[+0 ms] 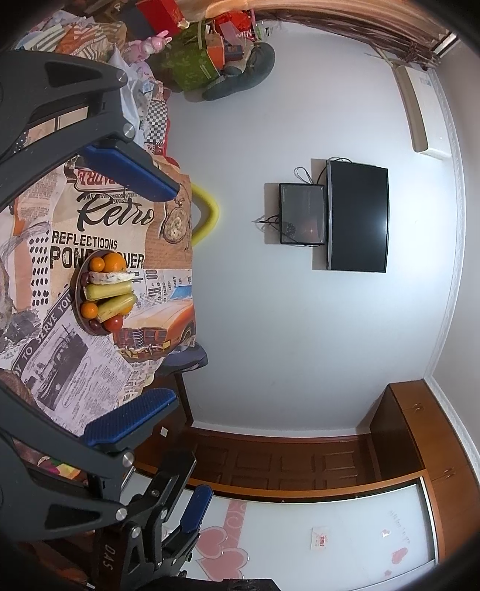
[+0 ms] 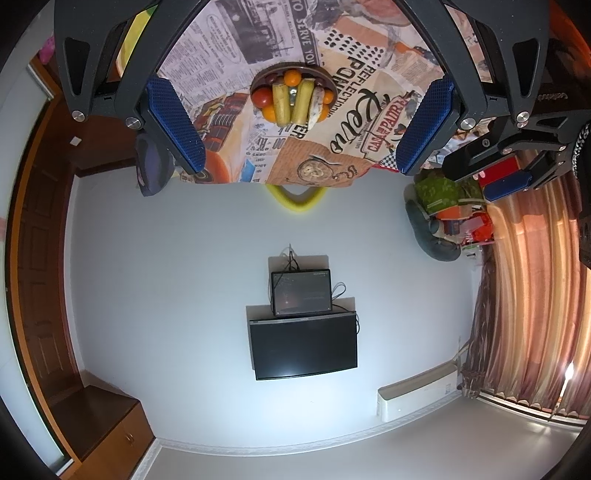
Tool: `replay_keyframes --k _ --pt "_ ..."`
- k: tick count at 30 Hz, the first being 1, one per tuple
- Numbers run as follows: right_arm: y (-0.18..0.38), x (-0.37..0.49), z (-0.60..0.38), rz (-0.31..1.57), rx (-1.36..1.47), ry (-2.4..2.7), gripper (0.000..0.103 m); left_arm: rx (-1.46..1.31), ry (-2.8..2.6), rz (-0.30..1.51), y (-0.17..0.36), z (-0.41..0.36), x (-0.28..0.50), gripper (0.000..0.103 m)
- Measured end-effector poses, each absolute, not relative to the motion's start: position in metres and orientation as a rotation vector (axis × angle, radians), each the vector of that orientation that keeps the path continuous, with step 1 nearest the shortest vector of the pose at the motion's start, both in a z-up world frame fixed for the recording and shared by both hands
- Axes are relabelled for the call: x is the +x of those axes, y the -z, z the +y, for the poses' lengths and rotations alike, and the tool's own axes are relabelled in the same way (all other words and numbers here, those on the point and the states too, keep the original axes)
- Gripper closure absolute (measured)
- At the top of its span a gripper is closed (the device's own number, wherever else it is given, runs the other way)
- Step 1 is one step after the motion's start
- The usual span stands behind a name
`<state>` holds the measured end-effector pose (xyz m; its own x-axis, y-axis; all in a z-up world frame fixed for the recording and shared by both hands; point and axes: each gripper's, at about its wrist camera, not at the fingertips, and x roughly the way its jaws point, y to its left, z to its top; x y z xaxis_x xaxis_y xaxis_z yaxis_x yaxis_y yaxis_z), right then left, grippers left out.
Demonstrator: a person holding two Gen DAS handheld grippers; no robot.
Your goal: Organize fruits
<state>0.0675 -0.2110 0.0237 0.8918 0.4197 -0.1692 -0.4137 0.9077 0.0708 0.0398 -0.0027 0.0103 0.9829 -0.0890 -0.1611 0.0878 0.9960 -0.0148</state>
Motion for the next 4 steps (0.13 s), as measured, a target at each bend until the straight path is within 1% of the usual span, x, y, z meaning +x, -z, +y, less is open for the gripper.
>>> replay_keyframes --k 4 --pt "-0.0228 0.0685 -0.2113 0.184 0.030 -0.430 0.000 -0.014 0.091 0.166 -0.0098 -0.0019 0.0411 0.000"
